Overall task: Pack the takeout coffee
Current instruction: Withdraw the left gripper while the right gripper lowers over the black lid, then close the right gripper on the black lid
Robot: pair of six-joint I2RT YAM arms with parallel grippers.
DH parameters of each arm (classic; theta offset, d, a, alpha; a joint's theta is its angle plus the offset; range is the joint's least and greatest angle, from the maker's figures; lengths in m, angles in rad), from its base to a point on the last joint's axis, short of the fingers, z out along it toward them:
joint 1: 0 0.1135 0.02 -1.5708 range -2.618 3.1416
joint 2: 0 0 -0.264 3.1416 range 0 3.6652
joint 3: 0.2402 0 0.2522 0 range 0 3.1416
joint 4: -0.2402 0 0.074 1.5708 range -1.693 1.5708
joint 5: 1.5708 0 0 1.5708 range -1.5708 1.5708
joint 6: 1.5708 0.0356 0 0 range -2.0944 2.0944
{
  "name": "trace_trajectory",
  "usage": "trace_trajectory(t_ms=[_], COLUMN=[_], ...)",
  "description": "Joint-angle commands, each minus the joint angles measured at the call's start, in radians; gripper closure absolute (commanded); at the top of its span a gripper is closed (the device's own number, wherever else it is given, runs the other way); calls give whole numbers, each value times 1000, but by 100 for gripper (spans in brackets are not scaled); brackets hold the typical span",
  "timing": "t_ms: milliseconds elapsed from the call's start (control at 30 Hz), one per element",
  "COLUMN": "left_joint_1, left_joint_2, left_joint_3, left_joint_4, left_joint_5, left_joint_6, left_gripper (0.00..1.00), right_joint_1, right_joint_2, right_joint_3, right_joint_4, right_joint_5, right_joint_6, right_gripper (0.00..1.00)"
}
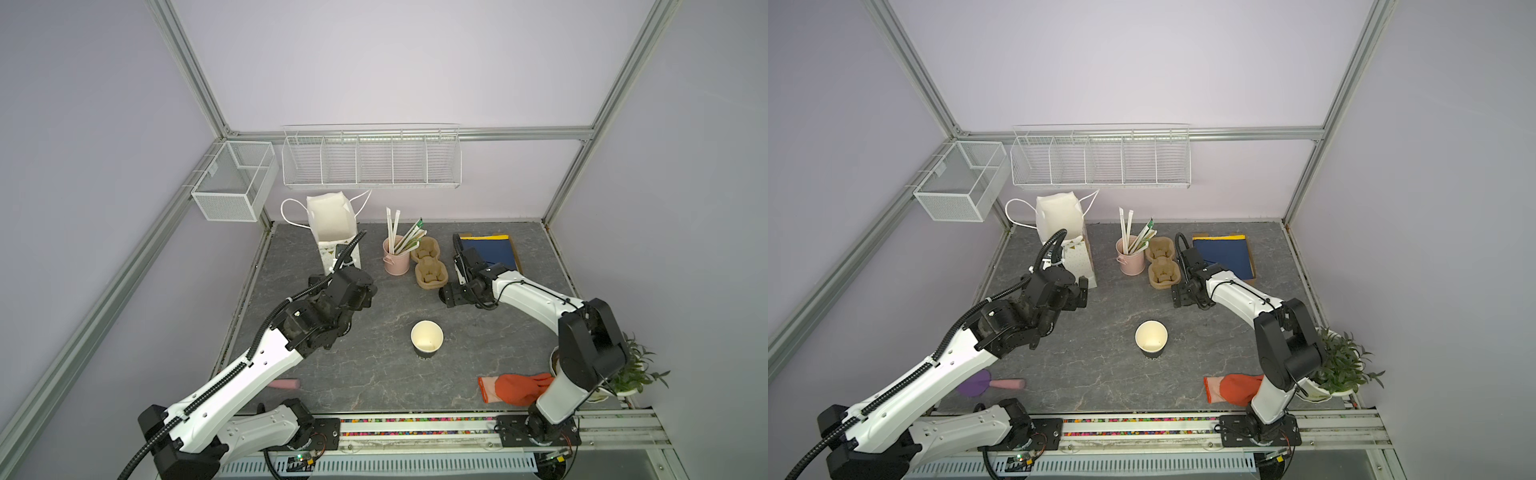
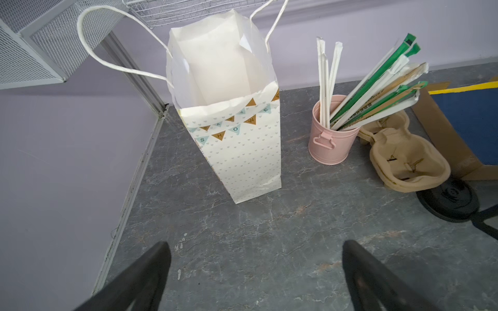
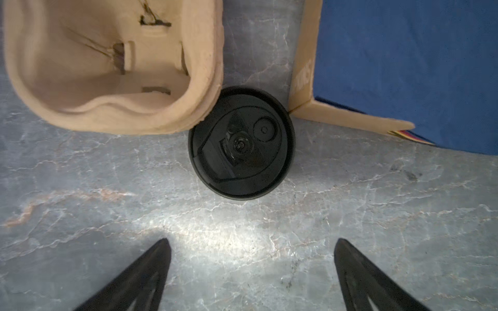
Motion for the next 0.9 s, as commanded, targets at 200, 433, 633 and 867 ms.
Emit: trace_trajectory(t_ms=[200,433,633,867], left_joint_1=[3,2,3,3], left_joint_2=[-42,-60,-66,-63], left_joint_3=[-11,-20,-26,-28], left_joint_4=[54,63,69,72], left_joint_5=[-54,-67,-65,-64], left_joint_6=[43,49,54,57], left_gripper=[1,1,1,1], right_joint_1=[7,6,7,7], right_joint_2=[114,195,206,236], right_joint_3=[84,147,151,154], right_joint_4=[43,37,46,62], right_joint_5=[26,33,45,50], right_joint_6=[-6,-15,-11,-11], right_gripper=[2,12,13,16])
